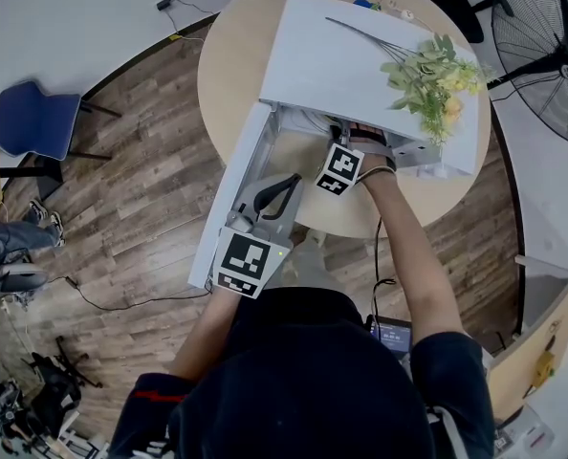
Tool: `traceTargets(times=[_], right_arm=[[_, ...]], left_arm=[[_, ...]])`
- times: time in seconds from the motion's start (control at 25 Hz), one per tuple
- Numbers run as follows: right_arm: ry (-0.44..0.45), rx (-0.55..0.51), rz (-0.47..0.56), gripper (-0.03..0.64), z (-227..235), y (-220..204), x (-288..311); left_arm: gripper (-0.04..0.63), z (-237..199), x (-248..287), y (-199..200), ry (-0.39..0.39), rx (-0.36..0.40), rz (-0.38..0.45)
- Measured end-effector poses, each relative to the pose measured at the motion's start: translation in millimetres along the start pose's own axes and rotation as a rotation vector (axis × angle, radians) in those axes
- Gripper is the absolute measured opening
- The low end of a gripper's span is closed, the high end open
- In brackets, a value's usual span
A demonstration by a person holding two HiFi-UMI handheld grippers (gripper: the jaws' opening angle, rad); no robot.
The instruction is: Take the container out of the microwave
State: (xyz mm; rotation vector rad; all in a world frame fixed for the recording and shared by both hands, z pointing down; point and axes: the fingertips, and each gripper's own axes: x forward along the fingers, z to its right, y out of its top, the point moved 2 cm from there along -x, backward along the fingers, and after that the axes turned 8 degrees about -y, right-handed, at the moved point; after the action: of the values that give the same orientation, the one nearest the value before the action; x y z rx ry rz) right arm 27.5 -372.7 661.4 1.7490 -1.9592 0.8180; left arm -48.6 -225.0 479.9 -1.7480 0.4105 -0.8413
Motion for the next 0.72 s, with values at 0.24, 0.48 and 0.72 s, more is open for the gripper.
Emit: traceTargets(times=[0.24,0.48,0.72], right_arm=[[0.009,-0.020,0.003,0.075,-2,-3,-4],[0.033,-0.033,0.014,0.067,-6,-1,-18],[0.056,-0.030,0.021,0.064,-12,-2,-35]], left_arm=[[0.015,-2,2,-1,0.009,-0.012,-0.001],[0.015,-4,2,4,0.008,-0.029,0.013],[0.015,-2,2,6,-0.002,-0.019,0.009]])
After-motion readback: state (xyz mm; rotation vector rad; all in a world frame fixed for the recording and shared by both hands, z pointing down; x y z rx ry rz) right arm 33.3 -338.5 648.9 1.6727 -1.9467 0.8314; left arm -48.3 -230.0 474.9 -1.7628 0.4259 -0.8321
